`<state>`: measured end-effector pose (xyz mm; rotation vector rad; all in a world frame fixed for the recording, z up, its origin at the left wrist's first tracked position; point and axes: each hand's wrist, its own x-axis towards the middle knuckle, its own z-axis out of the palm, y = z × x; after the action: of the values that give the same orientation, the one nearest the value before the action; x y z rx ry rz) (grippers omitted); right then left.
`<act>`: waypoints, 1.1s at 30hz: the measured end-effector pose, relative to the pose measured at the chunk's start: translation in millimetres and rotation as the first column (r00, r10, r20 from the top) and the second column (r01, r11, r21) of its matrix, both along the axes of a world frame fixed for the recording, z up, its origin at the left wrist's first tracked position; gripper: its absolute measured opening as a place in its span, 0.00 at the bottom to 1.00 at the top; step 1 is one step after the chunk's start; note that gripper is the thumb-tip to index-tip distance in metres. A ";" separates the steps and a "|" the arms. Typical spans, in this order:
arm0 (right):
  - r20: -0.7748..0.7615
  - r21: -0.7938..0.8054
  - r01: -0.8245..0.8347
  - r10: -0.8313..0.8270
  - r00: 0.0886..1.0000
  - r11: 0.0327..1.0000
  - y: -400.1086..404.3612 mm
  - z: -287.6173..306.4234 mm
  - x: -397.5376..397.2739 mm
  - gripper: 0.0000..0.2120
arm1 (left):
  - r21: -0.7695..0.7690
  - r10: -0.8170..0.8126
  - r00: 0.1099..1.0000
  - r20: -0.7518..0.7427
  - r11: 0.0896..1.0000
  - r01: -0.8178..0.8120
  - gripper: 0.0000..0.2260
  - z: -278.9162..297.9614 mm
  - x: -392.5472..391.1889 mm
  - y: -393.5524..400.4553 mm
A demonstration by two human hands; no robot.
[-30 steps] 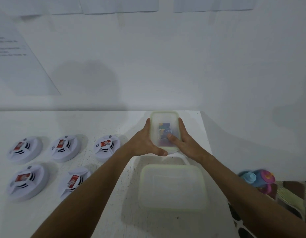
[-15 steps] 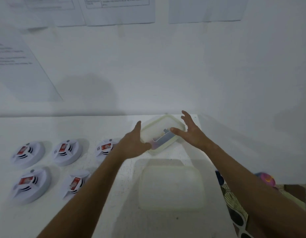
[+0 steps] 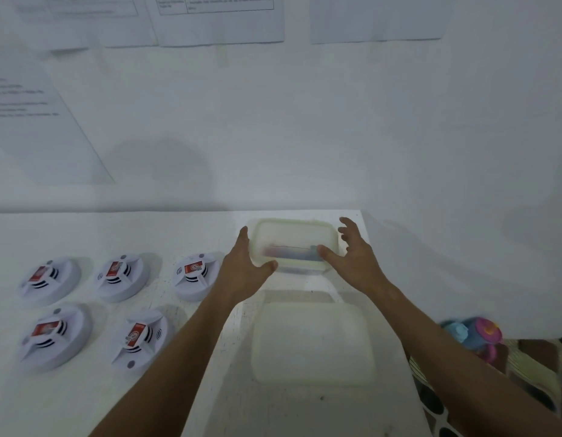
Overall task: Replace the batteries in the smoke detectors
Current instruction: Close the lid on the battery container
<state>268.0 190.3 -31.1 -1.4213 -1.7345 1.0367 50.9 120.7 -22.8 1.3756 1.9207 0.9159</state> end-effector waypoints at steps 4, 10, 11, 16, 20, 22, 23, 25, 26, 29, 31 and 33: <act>-0.038 -0.065 -0.067 0.065 0.997 0.996 -3.9 -1.2 -14.3 0.38 | 0.005 0.072 0.997 0.024 0.997 -0.072 0.36 6.6 6.6 7.9; -0.115 -0.059 0.044 -0.051 0.992 0.997 -15.3 -6.1 -23.2 0.43 | 0.026 0.077 0.995 -0.057 0.997 -0.076 0.35 2.2 2.7 23.5; -0.114 -0.059 0.057 -0.063 0.992 0.997 -15.2 -6.8 -23.4 0.44 | 0.029 0.077 0.996 -0.047 0.997 -0.075 0.36 1.6 2.0 24.3; -0.109 -0.077 0.005 -0.014 0.994 0.997 -7.2 -11.0 -20.2 0.42 | 0.034 0.045 0.998 -0.044 0.999 -0.043 0.35 -1.6 -1.0 28.1; -0.118 -0.072 -0.027 0.018 0.993 0.997 -7.5 -9.8 -18.3 0.38 | 0.073 0.065 0.997 -0.051 0.995 -0.061 0.35 -7.4 3.4 24.2; -0.112 -0.085 -0.034 0.025 0.993 0.996 -7.3 -10.8 -18.7 0.37 | 0.084 0.081 0.997 -0.004 0.993 -0.081 0.37 -11.8 1.9 25.0; -0.110 -0.091 -0.040 0.030 0.993 0.995 -7.8 -10.9 -19.9 0.36 | 0.085 0.091 0.995 0.034 0.992 -0.093 0.38 -13.9 1.4 25.8; -0.120 -0.104 -0.054 0.041 0.992 0.993 -9.3 -11.3 -22.4 0.35 | 0.092 0.116 0.987 0.111 0.988 -0.127 0.39 -16.4 3.1 26.1; -0.128 -0.112 -0.058 0.044 0.991 0.992 -10.5 -11.9 -23.1 0.34 | 0.096 0.126 0.983 0.133 0.986 -0.140 0.39 -17.2 5.1 25.2; -0.135 -0.121 -0.067 0.051 0.990 0.990 -12.4 -11.4 -24.3 0.34 | 0.112 0.133 0.976 0.170 0.982 -0.153 0.38 -19.9 8.5 23.4; -0.133 -0.123 -0.079 0.062 0.989 0.989 -12.7 -10.0 -24.7 0.34 | 0.121 0.123 0.977 0.173 0.982 -0.145 0.38 -20.8 8.1 23.2; -0.140 -0.122 -0.098 0.081 0.987 0.988 -11.8 -8.4 -23.7 0.35 | 0.124 0.110 0.981 0.161 0.984 -0.130 0.37 -20.3 8.3 24.1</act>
<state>244.2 178.5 -39.4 -1.3272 -1.6721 1.2835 59.2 144.8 -43.1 1.2336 1.8697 1.1930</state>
